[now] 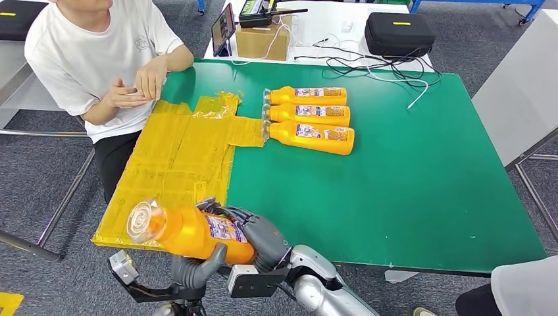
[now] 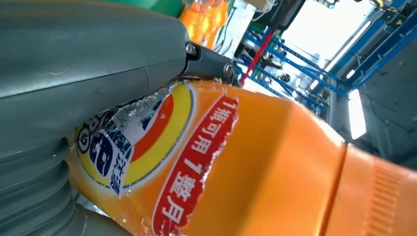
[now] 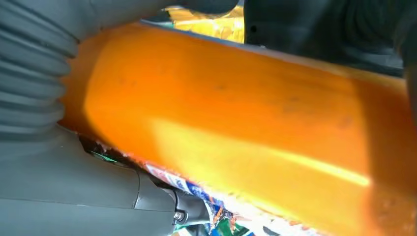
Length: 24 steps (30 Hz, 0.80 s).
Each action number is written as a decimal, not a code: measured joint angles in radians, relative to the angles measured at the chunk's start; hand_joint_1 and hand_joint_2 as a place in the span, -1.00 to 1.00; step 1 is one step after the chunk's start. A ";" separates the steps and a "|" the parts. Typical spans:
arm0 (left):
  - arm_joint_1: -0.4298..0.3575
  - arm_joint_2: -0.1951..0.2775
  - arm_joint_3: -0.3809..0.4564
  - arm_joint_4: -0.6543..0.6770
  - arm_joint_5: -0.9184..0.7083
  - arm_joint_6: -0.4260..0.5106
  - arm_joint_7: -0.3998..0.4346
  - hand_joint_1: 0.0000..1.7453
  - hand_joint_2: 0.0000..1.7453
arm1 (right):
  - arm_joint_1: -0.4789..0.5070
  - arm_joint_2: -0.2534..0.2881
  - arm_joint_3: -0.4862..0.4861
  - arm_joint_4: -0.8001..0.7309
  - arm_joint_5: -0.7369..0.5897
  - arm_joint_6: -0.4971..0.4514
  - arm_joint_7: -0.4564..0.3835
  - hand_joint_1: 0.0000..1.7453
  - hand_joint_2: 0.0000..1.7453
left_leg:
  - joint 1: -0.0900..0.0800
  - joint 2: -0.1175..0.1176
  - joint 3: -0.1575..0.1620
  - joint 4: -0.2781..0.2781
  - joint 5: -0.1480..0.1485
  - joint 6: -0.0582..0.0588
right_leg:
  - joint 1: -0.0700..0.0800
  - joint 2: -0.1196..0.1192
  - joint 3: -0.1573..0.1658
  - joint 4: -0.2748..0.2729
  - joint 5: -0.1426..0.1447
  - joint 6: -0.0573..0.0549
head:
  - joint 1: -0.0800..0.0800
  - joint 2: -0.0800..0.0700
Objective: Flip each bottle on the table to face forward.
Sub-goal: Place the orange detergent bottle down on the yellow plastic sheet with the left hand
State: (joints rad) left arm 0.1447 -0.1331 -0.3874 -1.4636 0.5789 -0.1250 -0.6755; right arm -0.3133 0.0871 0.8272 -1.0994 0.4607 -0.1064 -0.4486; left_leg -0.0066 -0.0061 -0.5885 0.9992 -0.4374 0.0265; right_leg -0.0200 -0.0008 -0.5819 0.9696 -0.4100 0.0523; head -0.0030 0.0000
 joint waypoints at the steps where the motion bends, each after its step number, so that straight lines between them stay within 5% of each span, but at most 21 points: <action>1: 0.003 0.000 0.002 0.000 0.004 -0.010 0.002 1.00 1.00 | 0.002 -0.003 0.000 0.000 -0.007 0.003 -0.006 -1.00 -1.00 | 0.000 0.000 0.000 0.000 0.000 0.000 | 0.000 0.000 0.000 0.000 0.000 0.000 | 0.000 0.000; 12: 0.025 -0.005 -0.002 -0.011 -0.020 0.048 0.030 1.00 1.00 | 0.129 -0.010 -0.071 -0.043 -0.047 -0.137 -0.061 -1.00 -1.00 | 0.000 0.000 0.000 0.000 0.000 0.000 | 0.000 0.000 0.000 0.000 0.000 0.000 | 0.000 0.000; 17: 0.014 -0.021 0.018 -0.013 -0.142 0.426 0.097 1.00 1.00 | 0.248 -0.003 -0.171 -0.146 -0.112 -0.286 -0.132 -1.00 -1.00 | 0.000 -0.002 -0.001 0.000 0.000 0.000 | 0.000 -0.001 0.000 0.000 0.000 0.000 | 0.000 0.000; 20: -0.005 -0.036 0.046 0.003 -0.288 0.668 0.054 1.00 1.00 | 0.309 0.002 -0.226 -0.221 -0.157 -0.378 -0.158 -1.00 -1.00 | 0.000 -0.002 -0.001 0.000 0.000 0.000 | 0.000 0.000 0.000 0.000 0.000 0.000 | 0.000 0.000; 24: -0.037 -0.095 0.162 0.052 -0.631 0.811 -0.017 1.00 1.00 | 0.362 0.014 -0.282 -0.290 -0.229 -0.459 -0.176 -1.00 -1.00 | 0.000 -0.002 -0.001 0.000 0.000 0.000 | 0.000 0.000 0.001 0.000 0.000 0.000 | 0.000 0.000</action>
State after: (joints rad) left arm 0.1080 -0.2278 -0.2259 -1.4113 -0.0518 0.6864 -0.6923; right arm 0.0488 0.1012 0.5454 -1.3892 0.2313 -0.5653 -0.6246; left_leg -0.0069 -0.0081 -0.5892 0.9991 -0.4376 0.0267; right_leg -0.0204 -0.0012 -0.5813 0.9694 -0.4103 0.0522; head -0.0027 0.0000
